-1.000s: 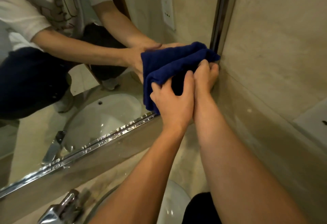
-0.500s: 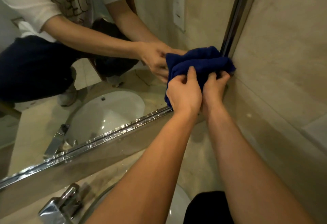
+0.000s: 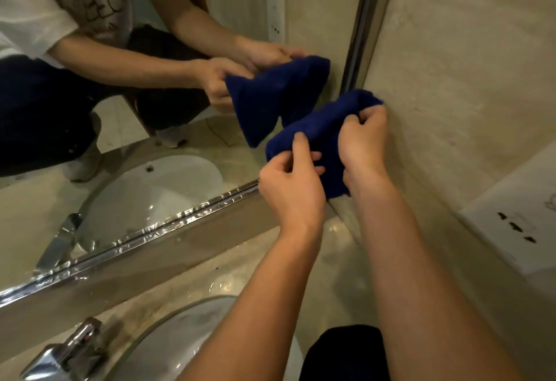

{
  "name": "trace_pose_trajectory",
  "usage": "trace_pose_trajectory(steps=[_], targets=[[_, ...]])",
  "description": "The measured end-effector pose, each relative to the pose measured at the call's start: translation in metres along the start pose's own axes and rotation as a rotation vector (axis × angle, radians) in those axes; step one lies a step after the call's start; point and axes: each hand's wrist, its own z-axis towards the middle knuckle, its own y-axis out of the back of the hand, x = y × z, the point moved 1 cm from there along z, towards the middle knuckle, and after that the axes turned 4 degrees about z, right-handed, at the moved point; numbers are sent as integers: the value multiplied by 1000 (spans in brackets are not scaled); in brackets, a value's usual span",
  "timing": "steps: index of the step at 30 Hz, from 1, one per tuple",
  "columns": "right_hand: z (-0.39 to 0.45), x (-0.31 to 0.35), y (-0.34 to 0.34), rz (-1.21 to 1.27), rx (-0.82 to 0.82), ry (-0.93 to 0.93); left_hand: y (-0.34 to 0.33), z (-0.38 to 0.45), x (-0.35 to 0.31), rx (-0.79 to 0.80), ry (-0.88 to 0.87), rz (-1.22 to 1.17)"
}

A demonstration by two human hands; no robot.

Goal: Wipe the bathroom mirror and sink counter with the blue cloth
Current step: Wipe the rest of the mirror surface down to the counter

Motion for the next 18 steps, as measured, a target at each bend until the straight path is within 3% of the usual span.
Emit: trace_pose_trajectory(steps=[3, 5, 7, 12, 16, 18], targets=[[2, -23, -5, -82, -22, 9, -7, 14, 20, -30, 151, -30], [0, -46, -20, -97, 51, -49, -4, 35, 37, -54, 190, 52], [-7, -69, -31, -118, 138, -75, 3, 47, 55, -23, 116, 211], [-8, -94, -28, -72, 191, -42, 10, 35, 78, 276, -66, 336], [-6, -98, -30, -41, 144, -72, 9, 38, 81, 246, -81, 418], [-6, -99, -33, -47, 108, -88, 10, 41, 81, 146, -52, 496]])
